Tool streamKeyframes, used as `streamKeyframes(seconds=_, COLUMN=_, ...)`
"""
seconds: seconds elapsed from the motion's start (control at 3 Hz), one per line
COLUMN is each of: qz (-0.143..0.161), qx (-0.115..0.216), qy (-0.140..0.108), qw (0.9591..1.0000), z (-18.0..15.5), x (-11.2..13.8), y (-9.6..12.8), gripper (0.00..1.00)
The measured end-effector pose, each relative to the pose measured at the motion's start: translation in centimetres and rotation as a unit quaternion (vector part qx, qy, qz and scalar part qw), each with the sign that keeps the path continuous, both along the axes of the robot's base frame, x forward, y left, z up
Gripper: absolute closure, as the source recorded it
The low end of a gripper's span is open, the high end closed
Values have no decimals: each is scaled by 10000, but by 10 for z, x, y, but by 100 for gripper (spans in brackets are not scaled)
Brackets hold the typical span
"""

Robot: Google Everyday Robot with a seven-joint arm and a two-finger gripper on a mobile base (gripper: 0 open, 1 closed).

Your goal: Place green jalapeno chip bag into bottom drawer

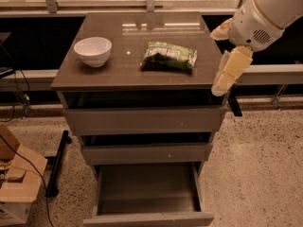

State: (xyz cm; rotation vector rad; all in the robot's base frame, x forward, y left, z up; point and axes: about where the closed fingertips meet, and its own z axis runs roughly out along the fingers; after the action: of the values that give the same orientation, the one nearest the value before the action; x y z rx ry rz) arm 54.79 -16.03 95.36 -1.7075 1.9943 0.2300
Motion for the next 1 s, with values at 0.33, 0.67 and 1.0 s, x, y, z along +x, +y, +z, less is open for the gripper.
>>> streamKeyframes(seconds=0.33, qz=-3, qx=-106, qy=9, qw=9999, z=-7, x=7, y=8, gripper=0)
streamKeyframes(seconds=0.67, qz=128, qx=34, qy=-170, qw=9998, z=-25, x=33, y=29, gripper=0)
streamKeyframes(seconds=1.0, qz=108, qx=526, qy=-464, qw=9975, z=-41, x=70, y=49, gripper=0)
